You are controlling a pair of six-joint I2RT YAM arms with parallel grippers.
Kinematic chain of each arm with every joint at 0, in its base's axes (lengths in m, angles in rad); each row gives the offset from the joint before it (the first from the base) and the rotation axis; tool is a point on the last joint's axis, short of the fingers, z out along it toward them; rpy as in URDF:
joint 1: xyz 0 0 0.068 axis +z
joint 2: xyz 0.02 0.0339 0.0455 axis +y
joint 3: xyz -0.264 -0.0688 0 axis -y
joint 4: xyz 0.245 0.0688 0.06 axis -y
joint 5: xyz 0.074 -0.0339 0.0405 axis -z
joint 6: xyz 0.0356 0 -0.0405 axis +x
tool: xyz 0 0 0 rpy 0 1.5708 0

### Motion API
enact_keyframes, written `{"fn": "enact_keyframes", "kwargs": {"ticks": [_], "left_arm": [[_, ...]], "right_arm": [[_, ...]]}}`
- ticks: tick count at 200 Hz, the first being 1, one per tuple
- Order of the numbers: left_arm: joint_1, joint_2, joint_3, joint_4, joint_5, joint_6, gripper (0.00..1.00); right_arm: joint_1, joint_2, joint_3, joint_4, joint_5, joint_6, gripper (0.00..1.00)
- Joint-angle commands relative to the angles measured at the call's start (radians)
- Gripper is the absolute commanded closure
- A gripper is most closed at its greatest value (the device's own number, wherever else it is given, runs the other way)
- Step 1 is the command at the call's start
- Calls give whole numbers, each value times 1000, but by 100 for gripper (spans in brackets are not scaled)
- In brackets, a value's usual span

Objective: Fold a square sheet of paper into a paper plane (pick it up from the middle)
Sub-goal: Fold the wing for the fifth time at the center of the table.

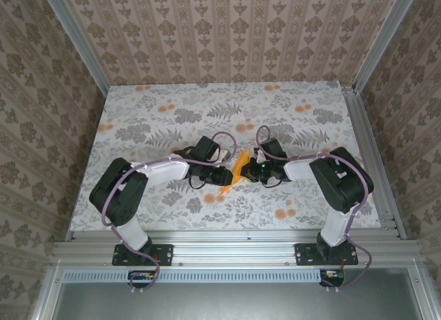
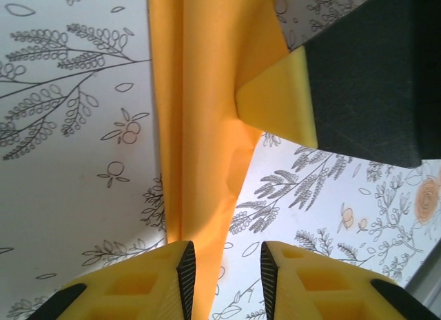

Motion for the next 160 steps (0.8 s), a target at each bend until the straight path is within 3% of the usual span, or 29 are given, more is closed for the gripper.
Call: {"fn": "enact_keyframes", "kwargs": {"ticks": [1,160], "left_arm": [[8,27,14,-32,-28,39,67],[38,133,45,26,72,39,70]], "right_arm": [[8,18,16,-17,14,-16,100],[21,25,31,-11,8,-11,100]]}}
